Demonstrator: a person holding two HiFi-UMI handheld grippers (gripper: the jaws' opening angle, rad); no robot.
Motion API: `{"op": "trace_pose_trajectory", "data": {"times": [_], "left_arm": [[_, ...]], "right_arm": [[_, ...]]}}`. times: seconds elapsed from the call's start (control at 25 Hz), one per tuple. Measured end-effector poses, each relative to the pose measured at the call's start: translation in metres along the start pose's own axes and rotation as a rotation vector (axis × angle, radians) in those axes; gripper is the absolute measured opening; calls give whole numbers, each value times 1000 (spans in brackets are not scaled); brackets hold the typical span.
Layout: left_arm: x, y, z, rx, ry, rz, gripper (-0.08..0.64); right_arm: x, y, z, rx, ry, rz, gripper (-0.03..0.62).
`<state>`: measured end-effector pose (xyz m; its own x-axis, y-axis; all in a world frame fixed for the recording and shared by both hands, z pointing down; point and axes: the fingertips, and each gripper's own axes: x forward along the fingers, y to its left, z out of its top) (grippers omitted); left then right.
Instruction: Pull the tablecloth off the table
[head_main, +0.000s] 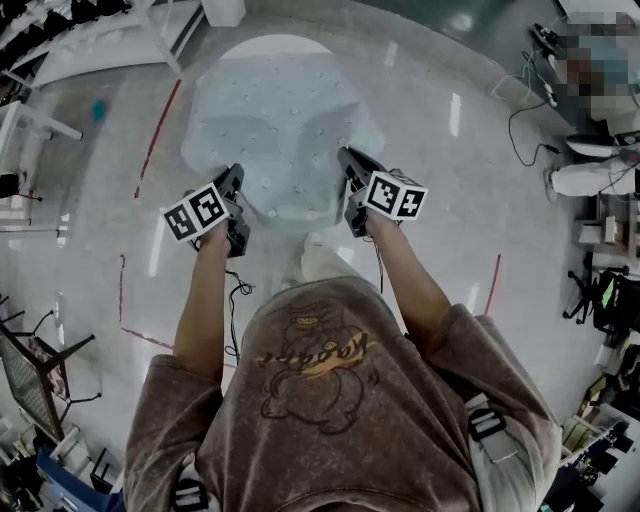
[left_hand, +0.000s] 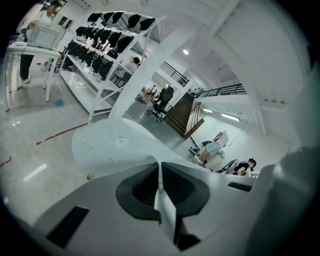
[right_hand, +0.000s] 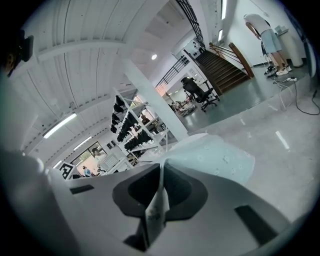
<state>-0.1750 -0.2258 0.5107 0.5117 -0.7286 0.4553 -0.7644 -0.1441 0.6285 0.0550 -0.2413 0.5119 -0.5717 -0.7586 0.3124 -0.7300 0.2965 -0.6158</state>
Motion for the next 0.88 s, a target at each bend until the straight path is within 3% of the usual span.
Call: {"op": "trace_pose_trajectory", "data": {"times": [0.44, 0.88], "left_arm": [[-57, -15, -42, 36, 24, -43, 26], [-78, -56, -72, 73, 18, -39, 26]], "right_arm": [[-59, 28, -51, 10, -26, -26, 29], [-108, 35, -57, -39, -17, 25, 29]]}}
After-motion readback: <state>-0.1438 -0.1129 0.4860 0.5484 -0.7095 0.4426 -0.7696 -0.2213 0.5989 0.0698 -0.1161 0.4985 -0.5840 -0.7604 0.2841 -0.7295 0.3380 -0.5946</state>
